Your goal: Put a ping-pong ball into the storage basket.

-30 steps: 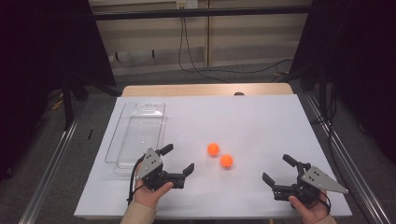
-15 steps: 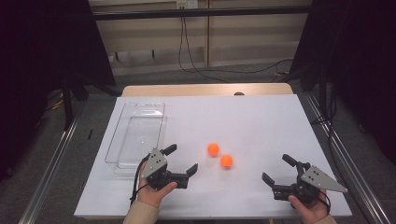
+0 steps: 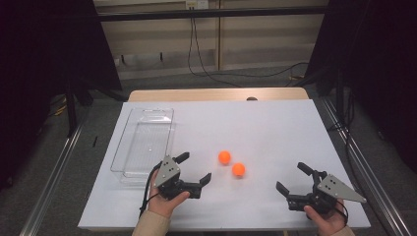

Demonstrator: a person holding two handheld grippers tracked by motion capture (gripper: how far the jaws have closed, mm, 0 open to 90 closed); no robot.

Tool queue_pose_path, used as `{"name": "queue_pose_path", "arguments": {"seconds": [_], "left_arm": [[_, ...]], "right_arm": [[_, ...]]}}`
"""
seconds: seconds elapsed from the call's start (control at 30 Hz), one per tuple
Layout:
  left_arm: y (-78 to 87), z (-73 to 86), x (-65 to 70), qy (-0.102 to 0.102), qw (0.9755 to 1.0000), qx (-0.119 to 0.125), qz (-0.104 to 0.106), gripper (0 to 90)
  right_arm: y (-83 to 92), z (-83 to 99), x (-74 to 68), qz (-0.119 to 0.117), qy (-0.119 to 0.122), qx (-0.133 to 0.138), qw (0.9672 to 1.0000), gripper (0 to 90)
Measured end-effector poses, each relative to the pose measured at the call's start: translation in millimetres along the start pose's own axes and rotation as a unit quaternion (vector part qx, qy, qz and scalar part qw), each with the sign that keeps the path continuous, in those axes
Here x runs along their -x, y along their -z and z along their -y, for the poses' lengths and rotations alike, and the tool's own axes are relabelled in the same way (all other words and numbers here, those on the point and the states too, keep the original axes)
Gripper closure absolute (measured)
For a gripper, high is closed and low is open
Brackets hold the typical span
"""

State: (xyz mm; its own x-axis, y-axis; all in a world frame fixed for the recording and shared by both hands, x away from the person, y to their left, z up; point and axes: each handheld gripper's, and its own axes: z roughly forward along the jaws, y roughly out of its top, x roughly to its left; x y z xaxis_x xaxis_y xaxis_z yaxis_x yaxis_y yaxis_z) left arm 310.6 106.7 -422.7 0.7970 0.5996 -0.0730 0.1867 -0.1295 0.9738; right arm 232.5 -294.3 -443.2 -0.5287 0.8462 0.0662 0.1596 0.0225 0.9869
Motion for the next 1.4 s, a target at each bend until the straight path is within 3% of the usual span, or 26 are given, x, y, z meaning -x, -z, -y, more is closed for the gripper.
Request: {"name": "queue_pose_path", "arguments": {"seconds": [1.4], "left_arm": [[-22.1, -1.1, 8.6, -0.009, 0.9996, -0.021, 0.018, 1.4]], "right_arm": [[-0.9, -0.4, -0.6, -0.004, 0.000, -0.001, 1.0000, 1.4]]}}
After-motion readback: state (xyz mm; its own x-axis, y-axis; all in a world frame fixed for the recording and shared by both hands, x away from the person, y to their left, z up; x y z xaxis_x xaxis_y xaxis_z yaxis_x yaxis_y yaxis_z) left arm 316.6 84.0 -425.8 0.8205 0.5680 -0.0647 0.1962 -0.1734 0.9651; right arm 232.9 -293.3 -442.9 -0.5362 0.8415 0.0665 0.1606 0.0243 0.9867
